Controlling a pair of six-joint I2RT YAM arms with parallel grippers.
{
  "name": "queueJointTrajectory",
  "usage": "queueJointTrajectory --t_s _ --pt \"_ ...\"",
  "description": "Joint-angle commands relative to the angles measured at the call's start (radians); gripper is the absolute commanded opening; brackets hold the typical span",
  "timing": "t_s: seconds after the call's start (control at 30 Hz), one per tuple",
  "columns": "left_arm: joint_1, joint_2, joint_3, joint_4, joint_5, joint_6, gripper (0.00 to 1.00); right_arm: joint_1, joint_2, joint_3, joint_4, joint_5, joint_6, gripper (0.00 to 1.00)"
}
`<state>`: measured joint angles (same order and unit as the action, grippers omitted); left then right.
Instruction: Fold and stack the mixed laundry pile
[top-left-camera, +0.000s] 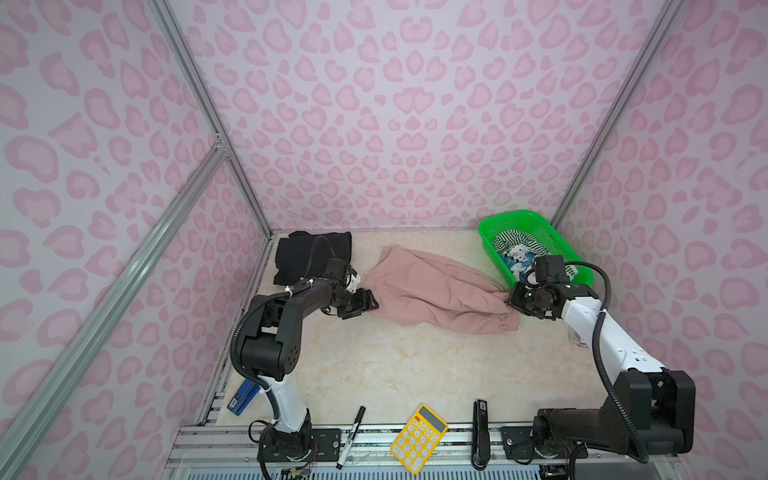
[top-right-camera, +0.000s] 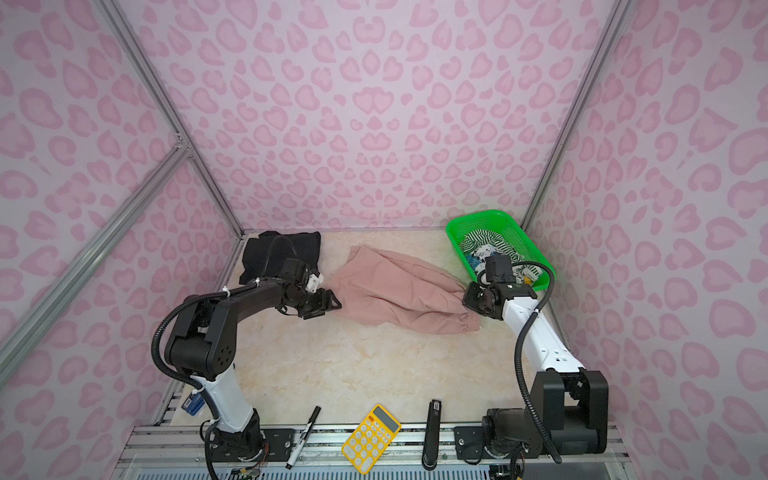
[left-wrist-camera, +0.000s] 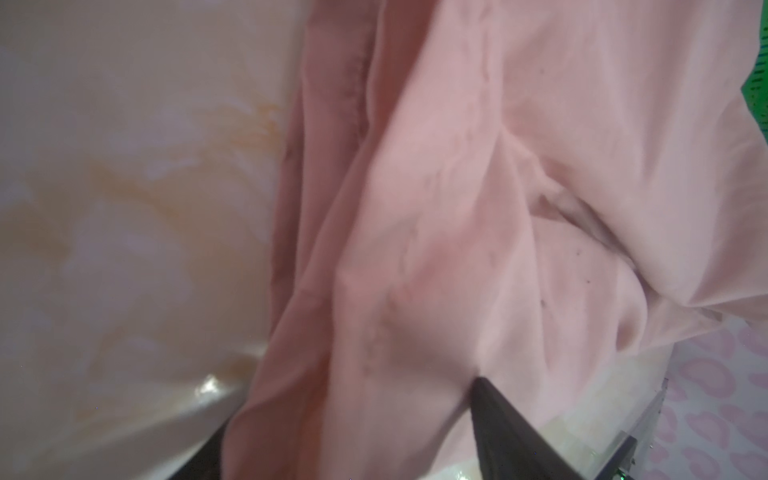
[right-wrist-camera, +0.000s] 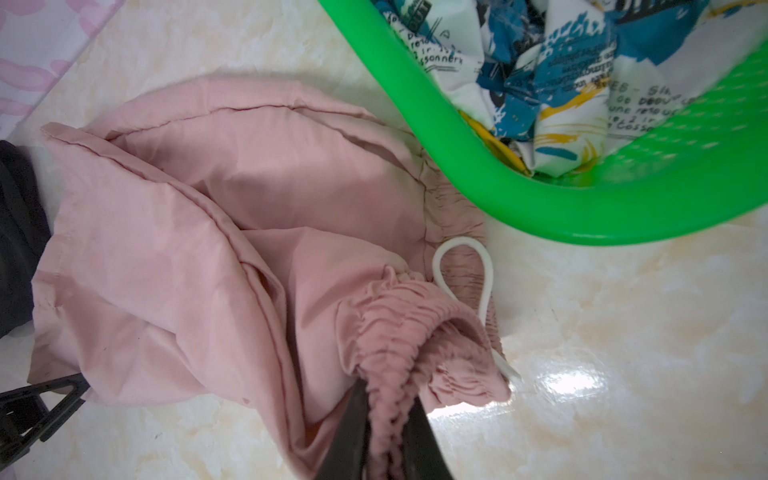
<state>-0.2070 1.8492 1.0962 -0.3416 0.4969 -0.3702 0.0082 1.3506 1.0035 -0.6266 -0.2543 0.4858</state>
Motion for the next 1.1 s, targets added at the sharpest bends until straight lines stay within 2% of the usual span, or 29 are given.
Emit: queueJointTrajectory --t_s 0.0,0.17,0.27,0.4,0.63,0.7,0.77,0.8,0.87,1.07 --pt "0.002 0.023 -0.014 0.114 0.068 -0.040 0.60 0.000 -0.001 0.001 0.011 -0.006 -0.011 0.13" --pt "0.009 -0.009 -0.022 0.099 -0.014 -0.070 0.14 0.000 -0.005 0.000 0.007 -0.001 -0.023 0.13" --pt "0.020 -0.097 -0.060 0.027 -0.107 -0.075 0.04 0.005 -0.007 0.009 -0.021 0.013 -0.043 0.13" --pt "0.025 -0.282 -0.191 -0.087 -0.220 -0.103 0.03 0.045 -0.020 0.012 -0.069 0.048 -0.075 0.13" --pt "0.018 -0.710 -0.539 -0.160 -0.266 -0.303 0.03 0.141 0.031 0.053 -0.177 0.039 -0.155 0.13" --pt "0.015 -0.832 -0.598 -0.201 -0.288 -0.348 0.03 0.165 0.072 0.091 -0.192 0.034 -0.173 0.13" --pt "0.014 -0.913 -0.621 -0.257 -0.317 -0.363 0.09 0.178 0.122 0.139 -0.195 0.027 -0.183 0.13" --pt "0.014 -0.942 -0.624 -0.290 -0.341 -0.363 0.14 0.186 0.151 0.169 -0.193 0.022 -0.185 0.13" --pt "0.010 -0.968 -0.623 -0.288 -0.336 -0.375 0.16 0.196 0.207 0.229 -0.190 0.011 -0.186 0.13" --pt "0.008 -0.906 -0.575 -0.327 -0.405 -0.363 0.16 0.214 0.382 0.377 -0.106 -0.038 -0.144 0.15"
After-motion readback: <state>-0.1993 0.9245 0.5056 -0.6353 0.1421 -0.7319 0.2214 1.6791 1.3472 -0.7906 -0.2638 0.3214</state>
